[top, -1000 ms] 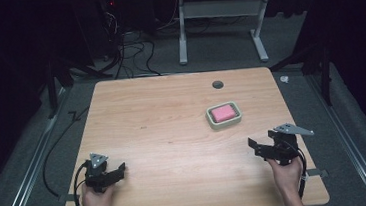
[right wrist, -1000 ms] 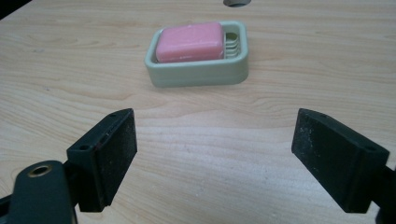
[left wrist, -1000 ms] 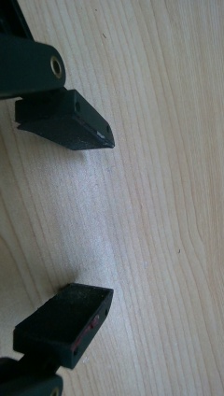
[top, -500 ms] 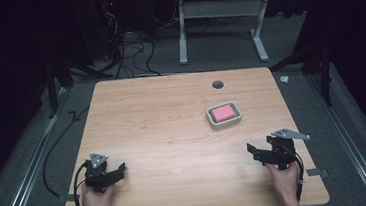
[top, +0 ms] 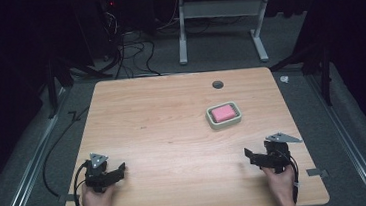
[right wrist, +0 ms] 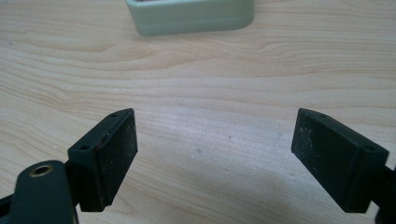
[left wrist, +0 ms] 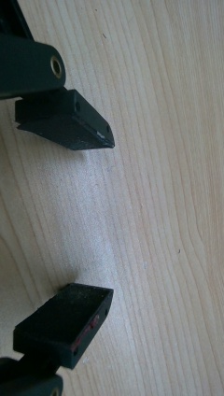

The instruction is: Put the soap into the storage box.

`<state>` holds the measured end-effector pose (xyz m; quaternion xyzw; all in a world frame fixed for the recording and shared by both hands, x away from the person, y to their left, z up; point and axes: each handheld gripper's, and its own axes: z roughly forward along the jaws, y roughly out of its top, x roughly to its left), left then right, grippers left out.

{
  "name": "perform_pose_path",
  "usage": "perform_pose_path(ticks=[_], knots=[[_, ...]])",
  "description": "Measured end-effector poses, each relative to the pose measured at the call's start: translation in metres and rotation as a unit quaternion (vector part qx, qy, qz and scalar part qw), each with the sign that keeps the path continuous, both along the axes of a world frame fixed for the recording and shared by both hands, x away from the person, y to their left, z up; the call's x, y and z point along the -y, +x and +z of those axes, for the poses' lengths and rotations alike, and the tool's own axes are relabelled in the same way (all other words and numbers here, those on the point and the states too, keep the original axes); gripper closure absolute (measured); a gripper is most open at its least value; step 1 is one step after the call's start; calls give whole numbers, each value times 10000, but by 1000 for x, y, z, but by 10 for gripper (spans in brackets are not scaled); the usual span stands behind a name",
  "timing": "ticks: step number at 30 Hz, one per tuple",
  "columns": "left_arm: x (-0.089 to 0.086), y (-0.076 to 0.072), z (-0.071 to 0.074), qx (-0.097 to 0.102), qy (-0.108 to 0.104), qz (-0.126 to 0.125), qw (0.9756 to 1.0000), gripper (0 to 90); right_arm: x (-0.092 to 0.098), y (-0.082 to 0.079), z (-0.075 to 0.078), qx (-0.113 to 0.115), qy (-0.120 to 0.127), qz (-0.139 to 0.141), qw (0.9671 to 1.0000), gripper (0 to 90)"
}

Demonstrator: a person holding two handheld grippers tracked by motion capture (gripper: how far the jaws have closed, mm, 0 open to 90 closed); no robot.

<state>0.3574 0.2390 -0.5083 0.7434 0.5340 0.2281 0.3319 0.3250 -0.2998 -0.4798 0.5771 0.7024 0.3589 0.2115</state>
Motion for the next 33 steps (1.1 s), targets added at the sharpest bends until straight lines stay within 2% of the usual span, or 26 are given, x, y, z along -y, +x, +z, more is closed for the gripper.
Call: perform_pose_path(ticks=[33], knots=[[0, 0, 0, -1, -1, -4, 10000, 234, -3, 0, -20, -280, -635, -98, 9975, 154]])
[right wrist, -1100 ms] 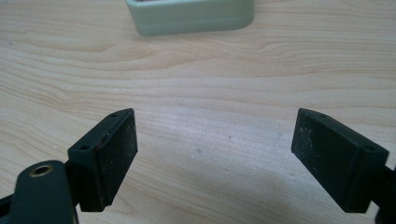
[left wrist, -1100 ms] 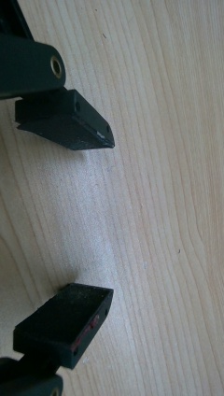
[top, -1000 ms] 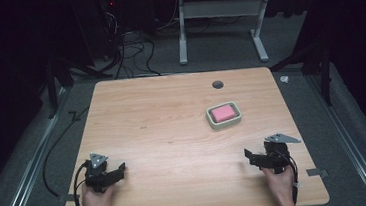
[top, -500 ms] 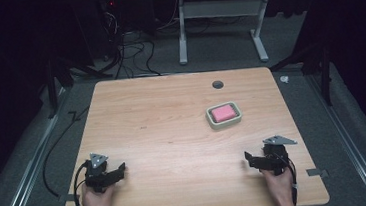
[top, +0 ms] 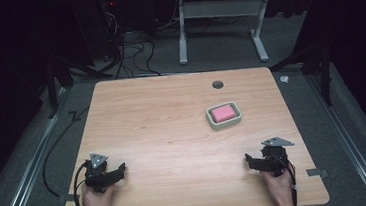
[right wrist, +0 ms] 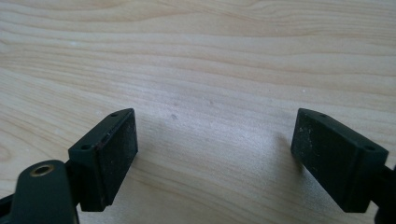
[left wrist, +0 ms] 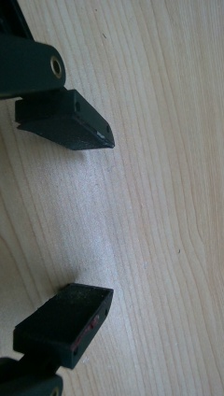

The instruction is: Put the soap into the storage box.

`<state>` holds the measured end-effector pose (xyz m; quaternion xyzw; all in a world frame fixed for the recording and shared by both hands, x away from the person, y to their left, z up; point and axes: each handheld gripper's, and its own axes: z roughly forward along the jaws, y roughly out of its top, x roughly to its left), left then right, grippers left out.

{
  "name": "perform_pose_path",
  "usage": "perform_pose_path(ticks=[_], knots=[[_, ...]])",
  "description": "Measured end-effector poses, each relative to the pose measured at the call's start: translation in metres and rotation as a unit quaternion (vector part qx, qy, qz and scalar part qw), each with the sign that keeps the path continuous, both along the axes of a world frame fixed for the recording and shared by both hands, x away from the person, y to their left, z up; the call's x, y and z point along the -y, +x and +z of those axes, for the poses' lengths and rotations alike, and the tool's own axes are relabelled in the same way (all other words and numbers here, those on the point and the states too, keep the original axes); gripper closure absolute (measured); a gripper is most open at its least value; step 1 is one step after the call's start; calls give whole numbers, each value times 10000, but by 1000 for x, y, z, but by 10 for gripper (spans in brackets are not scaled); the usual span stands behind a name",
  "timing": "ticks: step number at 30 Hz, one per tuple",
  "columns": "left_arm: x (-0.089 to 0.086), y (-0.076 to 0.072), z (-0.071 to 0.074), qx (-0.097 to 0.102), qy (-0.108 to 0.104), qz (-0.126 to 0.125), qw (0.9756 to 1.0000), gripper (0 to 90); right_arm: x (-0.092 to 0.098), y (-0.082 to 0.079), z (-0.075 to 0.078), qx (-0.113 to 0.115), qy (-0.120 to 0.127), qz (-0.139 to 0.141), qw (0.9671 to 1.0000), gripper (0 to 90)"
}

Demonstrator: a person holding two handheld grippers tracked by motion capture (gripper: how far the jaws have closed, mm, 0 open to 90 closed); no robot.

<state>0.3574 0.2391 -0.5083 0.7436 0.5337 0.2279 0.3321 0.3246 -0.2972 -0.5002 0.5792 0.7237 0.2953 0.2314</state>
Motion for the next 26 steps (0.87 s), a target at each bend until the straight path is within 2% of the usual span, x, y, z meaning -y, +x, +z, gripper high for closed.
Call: perform_pose_path(ticks=[2, 7, 26], knots=[[0, 0, 0, 0, -1, -1, 10000, 234, 0, -1, -1, 35, -94, -10, 9999, 153], [0, 0, 0, 1, 2, 3, 10000, 233, 1, -1, -2, 114, -86, 10, 9999, 152], [0, 0, 0, -14, 0, -10, 10000, 233, 1, -1, -2, 104, -84, 12, 9999, 148]])
